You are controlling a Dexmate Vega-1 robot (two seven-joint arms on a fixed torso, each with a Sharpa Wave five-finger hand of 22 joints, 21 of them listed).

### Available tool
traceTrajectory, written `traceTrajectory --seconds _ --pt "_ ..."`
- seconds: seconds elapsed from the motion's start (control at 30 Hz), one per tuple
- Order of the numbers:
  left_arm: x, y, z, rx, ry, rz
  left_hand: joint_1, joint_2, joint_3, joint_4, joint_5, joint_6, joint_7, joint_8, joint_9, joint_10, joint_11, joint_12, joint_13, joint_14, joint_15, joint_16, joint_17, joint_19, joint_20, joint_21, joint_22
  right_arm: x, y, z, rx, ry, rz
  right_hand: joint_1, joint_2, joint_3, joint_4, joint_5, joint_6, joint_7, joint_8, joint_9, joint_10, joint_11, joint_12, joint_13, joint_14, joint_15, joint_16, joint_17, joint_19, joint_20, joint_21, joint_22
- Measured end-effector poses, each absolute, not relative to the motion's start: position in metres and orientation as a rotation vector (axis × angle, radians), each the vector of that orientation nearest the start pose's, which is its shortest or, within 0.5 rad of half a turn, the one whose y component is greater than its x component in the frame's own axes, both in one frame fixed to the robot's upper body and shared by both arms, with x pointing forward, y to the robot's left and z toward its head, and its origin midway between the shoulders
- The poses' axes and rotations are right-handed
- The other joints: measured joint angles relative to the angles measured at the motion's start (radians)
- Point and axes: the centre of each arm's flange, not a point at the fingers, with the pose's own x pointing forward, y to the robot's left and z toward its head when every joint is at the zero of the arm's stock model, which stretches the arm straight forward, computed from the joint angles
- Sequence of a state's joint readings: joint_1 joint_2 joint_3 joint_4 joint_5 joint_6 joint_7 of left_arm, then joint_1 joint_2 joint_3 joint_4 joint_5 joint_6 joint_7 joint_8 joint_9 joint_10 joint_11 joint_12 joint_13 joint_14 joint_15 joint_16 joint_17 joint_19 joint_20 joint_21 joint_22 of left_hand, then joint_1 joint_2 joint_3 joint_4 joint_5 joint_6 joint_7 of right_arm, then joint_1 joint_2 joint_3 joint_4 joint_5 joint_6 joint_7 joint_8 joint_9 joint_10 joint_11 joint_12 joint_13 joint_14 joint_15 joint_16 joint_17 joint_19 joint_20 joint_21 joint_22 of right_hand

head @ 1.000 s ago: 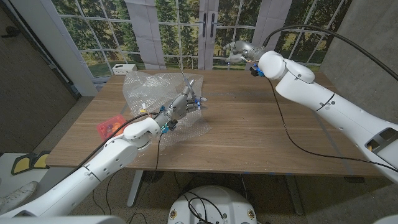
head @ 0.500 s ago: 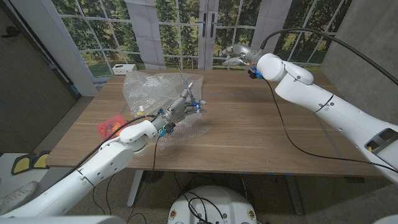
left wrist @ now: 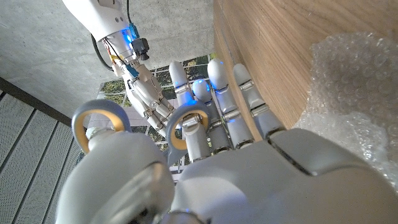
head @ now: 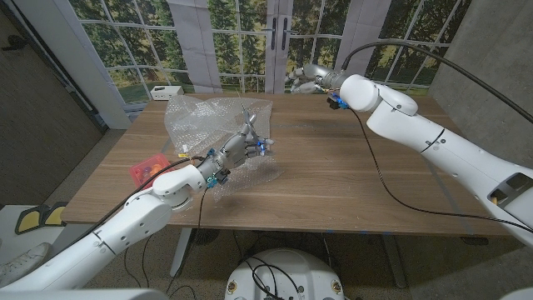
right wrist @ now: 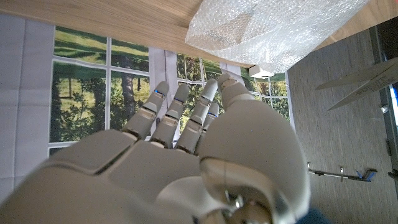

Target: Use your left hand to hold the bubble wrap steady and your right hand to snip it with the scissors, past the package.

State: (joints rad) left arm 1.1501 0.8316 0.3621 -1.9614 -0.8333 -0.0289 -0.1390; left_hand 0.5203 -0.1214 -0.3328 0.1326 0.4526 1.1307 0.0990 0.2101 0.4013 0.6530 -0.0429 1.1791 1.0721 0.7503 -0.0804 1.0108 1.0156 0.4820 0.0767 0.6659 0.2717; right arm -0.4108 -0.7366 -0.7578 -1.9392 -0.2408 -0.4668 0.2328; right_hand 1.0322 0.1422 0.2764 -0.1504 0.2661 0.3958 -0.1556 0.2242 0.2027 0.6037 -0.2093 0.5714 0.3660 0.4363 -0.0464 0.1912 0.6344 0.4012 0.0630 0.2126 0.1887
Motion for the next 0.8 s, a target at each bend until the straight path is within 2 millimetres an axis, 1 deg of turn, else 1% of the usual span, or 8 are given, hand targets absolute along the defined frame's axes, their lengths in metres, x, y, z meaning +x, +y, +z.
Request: traceTrajectory --seconds 0.07,0.1,0.17,0.2,0.5,0.67,0.73,0.8 --pt "0.517 0.207 -0.053 0.063 -0.432 -0.671 -0.002 0.002 0.000 0.000 -0.003 0.000 0.000 0.000 0.000 0.000 0.000 0.000 -0.001 0.000 0.000 0.000 -0.002 0.000 0.000 0.000 0.000 0.562 -0.126 0.151 -1.262 -0.636 0.214 0.004 -0.004 -0.004 -0.003 -0.002 0.001 0.000 -0.001 0.000 -0.001 0.000 -0.012 -0.009 -0.017 0.001 0.000 -0.006 -0.003 0.003 0.000 0.000" --pt "0.517 0.208 -0.054 0.062 -0.432 -0.671 -0.005 0.005 0.000 0.000 -0.004 0.000 0.000 0.000 0.000 0.000 0.000 0.000 -0.001 0.000 0.000 0.000 -0.001 0.000 0.000 0.000 0.000 0.562 -0.124 0.150 -1.263 -0.637 0.219 0.010 -0.010 -0.004 -0.004 -0.004 0.011 -0.010 0.001 0.000 0.000 0.000 -0.020 -0.016 -0.027 0.002 0.000 -0.009 -0.003 0.003 0.000 0.000" --pt "0.514 0.211 -0.057 0.065 -0.426 -0.669 -0.005 0.005 0.000 0.000 -0.004 0.000 0.000 0.000 0.000 0.000 0.000 0.000 -0.003 0.000 0.000 0.000 0.001 0.000 0.000 0.000 0.000 0.562 -0.121 0.149 -1.266 -0.642 0.235 0.018 -0.017 -0.007 -0.007 -0.008 0.041 -0.017 0.012 0.000 0.016 -0.007 -0.033 -0.031 -0.046 0.002 0.000 -0.017 -0.003 0.003 0.000 0.000" --pt "0.513 0.212 -0.058 0.066 -0.426 -0.668 -0.005 0.005 0.000 0.000 -0.004 0.000 0.000 0.000 0.000 0.000 0.000 0.000 -0.003 0.000 0.000 0.000 0.001 0.000 0.000 0.000 0.000 0.562 -0.119 0.148 -1.265 -0.642 0.242 0.023 -0.012 -0.008 -0.008 -0.008 0.052 -0.019 0.016 0.000 0.024 -0.009 -0.039 -0.037 -0.054 0.003 0.000 -0.021 -0.003 0.003 0.000 0.000" --pt "0.506 0.221 -0.066 0.078 -0.418 -0.658 0.000 0.010 0.000 0.000 -0.004 0.000 0.000 0.000 0.000 0.000 0.000 0.000 -0.001 -0.002 0.002 0.008 -0.002 0.000 0.000 0.000 0.000 0.563 -0.110 0.143 -1.269 -0.653 0.289 0.030 -0.020 -0.012 -0.012 -0.016 0.054 -0.018 0.016 -0.002 0.027 -0.005 -0.065 -0.060 -0.073 0.001 0.000 -0.032 -0.014 0.003 0.000 -0.003" --pt "0.503 0.224 -0.068 0.082 -0.418 -0.654 0.005 0.015 0.000 0.000 -0.004 0.000 0.000 0.000 -0.003 0.000 0.000 0.000 -0.003 -0.006 0.006 0.008 0.001 0.000 0.000 0.000 0.000 0.562 -0.106 0.140 -1.267 -0.663 0.305 0.036 -0.025 -0.020 -0.011 -0.022 0.049 -0.023 0.011 -0.003 0.032 -0.010 -0.086 -0.075 -0.097 0.004 0.000 -0.041 -0.032 0.021 -0.006 -0.003" --pt "0.502 0.224 -0.069 0.083 -0.426 -0.657 0.005 0.016 0.000 0.000 -0.004 0.000 0.000 -0.003 -0.003 0.000 0.000 0.000 -0.001 -0.014 0.004 0.008 0.001 0.000 0.000 0.000 0.000 0.563 -0.103 0.134 -1.263 -0.662 0.320 0.043 -0.033 -0.022 -0.013 -0.030 0.046 -0.026 0.011 -0.003 0.032 -0.010 -0.097 -0.082 -0.113 0.005 0.000 -0.048 -0.046 0.028 -0.009 -0.003" --pt "0.501 0.225 -0.071 0.082 -0.423 -0.656 0.005 0.016 0.000 0.000 -0.004 0.000 0.000 -0.003 -0.003 0.000 0.000 0.000 -0.002 -0.014 0.004 0.008 -0.001 -0.004 -0.004 -0.004 0.000 0.562 -0.102 0.134 -1.262 -0.668 0.325 0.043 -0.033 -0.027 -0.011 -0.030 0.039 -0.033 0.004 -0.003 0.032 -0.010 -0.107 -0.089 -0.123 0.006 0.000 -0.054 -0.057 0.032 -0.013 -0.003"
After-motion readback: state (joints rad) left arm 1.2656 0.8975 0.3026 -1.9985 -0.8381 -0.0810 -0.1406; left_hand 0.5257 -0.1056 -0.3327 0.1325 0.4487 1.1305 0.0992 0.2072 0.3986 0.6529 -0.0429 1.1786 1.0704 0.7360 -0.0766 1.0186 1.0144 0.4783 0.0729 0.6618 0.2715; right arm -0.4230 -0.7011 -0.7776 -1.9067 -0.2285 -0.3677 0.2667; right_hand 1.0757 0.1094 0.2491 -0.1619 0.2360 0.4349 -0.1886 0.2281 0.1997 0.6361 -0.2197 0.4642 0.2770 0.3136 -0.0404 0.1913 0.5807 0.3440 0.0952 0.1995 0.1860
